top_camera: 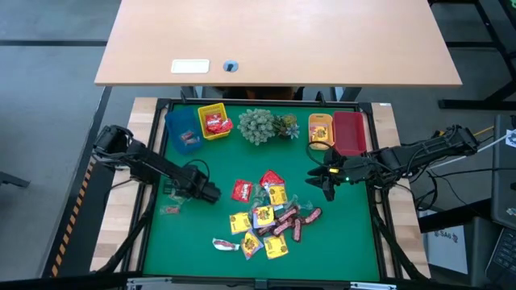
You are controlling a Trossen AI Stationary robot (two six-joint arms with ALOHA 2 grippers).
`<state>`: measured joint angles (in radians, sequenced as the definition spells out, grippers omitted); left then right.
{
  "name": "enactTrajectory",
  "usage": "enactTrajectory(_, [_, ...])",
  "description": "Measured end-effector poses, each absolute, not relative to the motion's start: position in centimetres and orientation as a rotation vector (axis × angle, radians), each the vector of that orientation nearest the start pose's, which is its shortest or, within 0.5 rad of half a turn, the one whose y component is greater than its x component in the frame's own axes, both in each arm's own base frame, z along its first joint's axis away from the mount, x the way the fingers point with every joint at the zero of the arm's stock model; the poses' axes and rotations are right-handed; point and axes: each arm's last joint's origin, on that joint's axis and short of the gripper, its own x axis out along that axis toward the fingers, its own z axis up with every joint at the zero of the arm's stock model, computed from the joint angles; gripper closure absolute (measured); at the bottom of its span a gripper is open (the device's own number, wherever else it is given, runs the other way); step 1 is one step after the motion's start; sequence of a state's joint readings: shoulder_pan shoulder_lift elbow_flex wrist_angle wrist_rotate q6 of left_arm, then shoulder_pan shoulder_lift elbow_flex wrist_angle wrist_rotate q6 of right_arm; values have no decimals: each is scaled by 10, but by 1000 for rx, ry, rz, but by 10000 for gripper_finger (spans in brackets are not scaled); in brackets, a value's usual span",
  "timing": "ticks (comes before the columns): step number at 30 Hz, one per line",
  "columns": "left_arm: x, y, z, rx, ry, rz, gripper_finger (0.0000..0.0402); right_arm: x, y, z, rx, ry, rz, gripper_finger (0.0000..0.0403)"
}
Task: Sort candy
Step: Put the blue gummy into the blue bin
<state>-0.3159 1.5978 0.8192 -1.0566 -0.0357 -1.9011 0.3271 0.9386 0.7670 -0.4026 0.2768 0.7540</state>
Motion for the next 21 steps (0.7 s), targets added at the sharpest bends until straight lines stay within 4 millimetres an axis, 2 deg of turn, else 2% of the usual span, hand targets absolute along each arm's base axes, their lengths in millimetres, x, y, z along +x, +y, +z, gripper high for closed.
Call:
enactTrajectory(10, [211, -73, 144, -991, 1235, 1382, 369, 188, 55, 282, 564, 535, -158, 233])
enactTrajectory(21, [220, -74, 143, -959, 1113, 1280, 394, 188, 55, 282, 564, 535, -158, 233])
